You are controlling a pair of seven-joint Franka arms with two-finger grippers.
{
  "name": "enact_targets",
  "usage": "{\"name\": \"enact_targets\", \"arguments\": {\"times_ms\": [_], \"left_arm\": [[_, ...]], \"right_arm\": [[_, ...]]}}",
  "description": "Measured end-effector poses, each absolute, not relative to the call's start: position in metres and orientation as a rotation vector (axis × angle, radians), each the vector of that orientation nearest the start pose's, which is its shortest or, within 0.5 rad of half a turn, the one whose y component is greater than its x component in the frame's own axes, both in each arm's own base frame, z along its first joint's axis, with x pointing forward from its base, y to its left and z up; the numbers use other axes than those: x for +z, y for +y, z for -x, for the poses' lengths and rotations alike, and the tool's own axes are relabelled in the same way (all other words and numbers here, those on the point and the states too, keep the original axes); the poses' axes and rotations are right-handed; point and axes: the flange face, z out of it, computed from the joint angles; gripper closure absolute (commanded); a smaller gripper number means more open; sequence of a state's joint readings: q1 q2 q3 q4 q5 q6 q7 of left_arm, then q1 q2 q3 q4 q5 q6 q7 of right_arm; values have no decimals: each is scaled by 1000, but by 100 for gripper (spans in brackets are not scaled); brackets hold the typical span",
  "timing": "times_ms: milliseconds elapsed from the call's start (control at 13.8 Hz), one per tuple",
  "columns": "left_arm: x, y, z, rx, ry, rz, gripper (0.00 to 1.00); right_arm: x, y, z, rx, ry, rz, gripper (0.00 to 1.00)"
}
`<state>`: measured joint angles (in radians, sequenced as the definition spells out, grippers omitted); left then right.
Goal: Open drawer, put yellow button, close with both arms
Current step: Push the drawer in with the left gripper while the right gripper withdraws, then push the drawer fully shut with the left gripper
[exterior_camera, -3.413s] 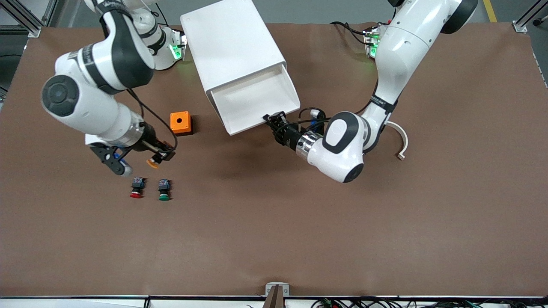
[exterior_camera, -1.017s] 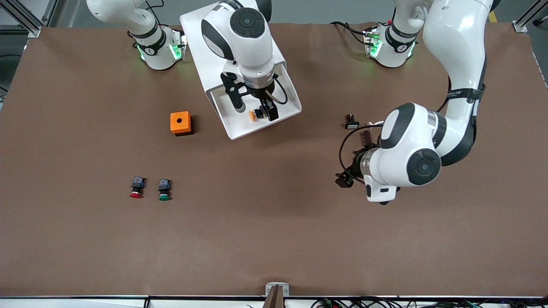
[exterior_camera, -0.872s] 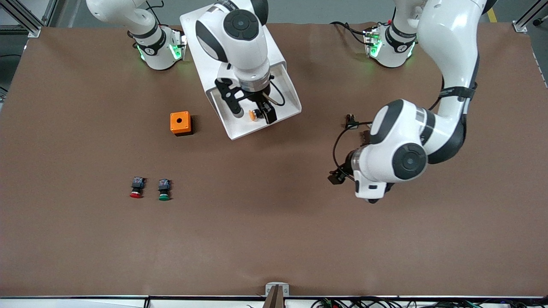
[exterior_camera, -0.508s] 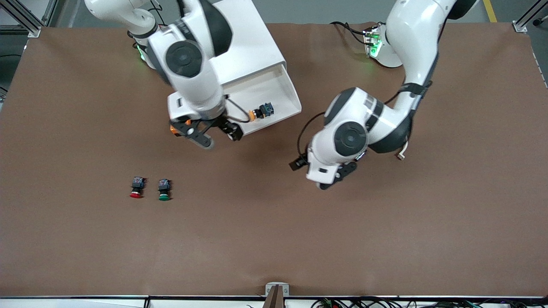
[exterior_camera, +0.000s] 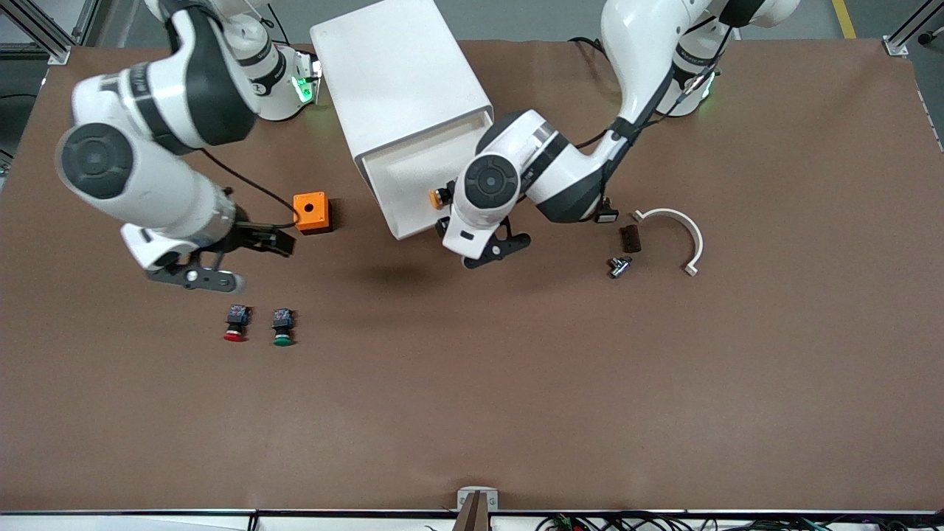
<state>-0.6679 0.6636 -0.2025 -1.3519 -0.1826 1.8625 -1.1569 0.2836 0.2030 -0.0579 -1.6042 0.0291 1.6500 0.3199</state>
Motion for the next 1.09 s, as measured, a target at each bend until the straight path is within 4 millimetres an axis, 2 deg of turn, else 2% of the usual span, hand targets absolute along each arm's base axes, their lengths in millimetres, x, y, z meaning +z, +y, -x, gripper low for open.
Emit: {"name": "enact_targets", "arguments": {"times_ms": [218, 436, 581, 799, 1089], "left_arm": [[332, -558, -441, 575, -620, 3060, 0], [333, -577, -411, 629, -650, 3030, 0], [331, -586, -393, 658, -659, 3008, 0], [330, -594, -379, 663, -679, 2988, 0], [330, -597, -376, 657, -679, 2994, 0]], "right_arm": [[519, 70, -585, 307, 15, 3153, 0], [535, 17, -576, 339, -34, 3136, 0], [539, -14, -572, 350, 0, 3125, 0], [541, -43, -571, 345, 42, 3118, 0], [557, -46, -574, 290, 43, 3125, 0]]}}
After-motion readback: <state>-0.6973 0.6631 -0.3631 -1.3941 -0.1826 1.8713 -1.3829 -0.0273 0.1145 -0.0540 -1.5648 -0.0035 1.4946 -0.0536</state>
